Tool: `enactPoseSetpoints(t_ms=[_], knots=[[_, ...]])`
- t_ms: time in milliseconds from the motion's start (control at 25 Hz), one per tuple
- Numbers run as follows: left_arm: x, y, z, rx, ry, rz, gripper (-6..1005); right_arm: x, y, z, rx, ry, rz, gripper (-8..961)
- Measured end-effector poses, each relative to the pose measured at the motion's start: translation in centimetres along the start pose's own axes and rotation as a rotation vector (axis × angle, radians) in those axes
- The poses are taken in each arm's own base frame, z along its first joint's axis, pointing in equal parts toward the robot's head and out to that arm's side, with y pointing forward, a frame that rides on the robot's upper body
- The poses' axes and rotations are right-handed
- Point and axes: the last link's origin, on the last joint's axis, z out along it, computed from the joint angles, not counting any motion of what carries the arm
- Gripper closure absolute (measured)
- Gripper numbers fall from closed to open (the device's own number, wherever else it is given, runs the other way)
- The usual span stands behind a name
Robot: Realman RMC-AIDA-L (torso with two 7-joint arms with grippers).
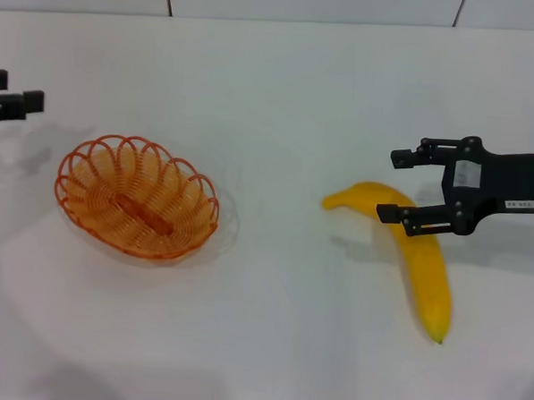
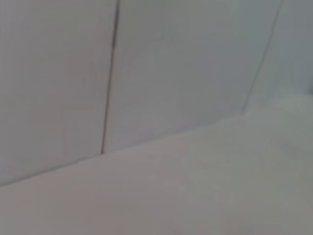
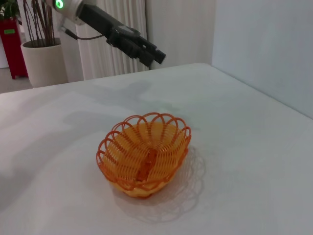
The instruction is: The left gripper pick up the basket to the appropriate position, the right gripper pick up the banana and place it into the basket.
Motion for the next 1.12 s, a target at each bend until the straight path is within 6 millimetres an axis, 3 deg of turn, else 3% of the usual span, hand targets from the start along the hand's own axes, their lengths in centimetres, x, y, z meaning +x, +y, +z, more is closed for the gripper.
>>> enactPoseSetpoints(t_ms=[200, 1120], knots=[[0.8, 0.3, 1.5, -0.013, -0.082, 0.022, 226, 0.0, 0.0, 0.1, -0.002, -0.001, 0.001, 131], [-0.2, 1.4, 5.9, 0.023, -0.276, 0.070, 240, -0.1, 0.0, 0.1, -0.002, -0.001, 0.004, 132]])
